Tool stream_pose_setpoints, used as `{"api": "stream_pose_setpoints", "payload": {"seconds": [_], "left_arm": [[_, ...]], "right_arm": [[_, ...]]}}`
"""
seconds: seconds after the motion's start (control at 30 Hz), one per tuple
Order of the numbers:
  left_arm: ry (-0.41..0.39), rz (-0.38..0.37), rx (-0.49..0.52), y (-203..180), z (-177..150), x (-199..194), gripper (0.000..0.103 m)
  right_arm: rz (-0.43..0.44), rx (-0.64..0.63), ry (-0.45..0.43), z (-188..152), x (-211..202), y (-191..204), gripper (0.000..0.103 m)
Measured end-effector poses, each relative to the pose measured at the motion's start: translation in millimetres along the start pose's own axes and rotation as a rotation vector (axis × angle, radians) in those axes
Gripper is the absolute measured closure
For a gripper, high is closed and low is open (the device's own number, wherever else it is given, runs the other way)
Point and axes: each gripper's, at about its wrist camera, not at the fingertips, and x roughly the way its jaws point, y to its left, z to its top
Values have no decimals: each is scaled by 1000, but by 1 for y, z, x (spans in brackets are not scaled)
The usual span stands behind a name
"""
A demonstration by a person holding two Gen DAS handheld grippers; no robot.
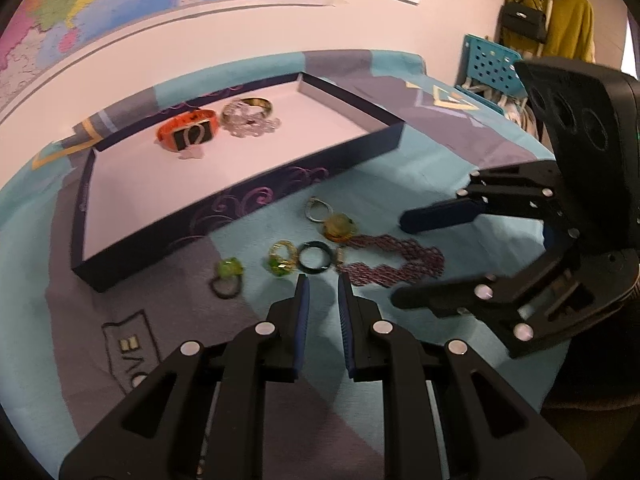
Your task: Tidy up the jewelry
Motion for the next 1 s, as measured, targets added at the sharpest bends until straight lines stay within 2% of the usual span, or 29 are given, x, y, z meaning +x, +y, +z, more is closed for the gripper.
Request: {"api": "stream_pose_setpoints", "payload": {"seconds": [0.17,0.23,0.3,0.33,0.53,0.57,0.6,0.73,1.0], "left_arm": [[23,-2,-17,2,4,10,86],[23,11,-38,6,7,11,79],[26,18,-47,9,9,13,76],[26,18,-47,9,10,14,75],[28,32,-24,5,18,21,72],[28,32,-23,5,18,21,73],[29,33,-23,5,19,22,73],[28,48,-20,4,17,21,80],[24,31,-28,2,11,15,80]], "right_arm": [[-30,11,0,-1,-2,-5,69],[-39,17,-1,-1,-2,-8,76],[-39,21,-1,-1,-3,-10,88],[-32,28,-1,-1,-3,-12,89],[-13,43,-6,-3,-6,-15,92],[-8,46,-8,-3,-7,-14,98],[2,51,-12,-3,-8,-15,99],[24,73,-24,-2,-13,-18,99],[80,120,-77,3,-28,-27,99]]}}
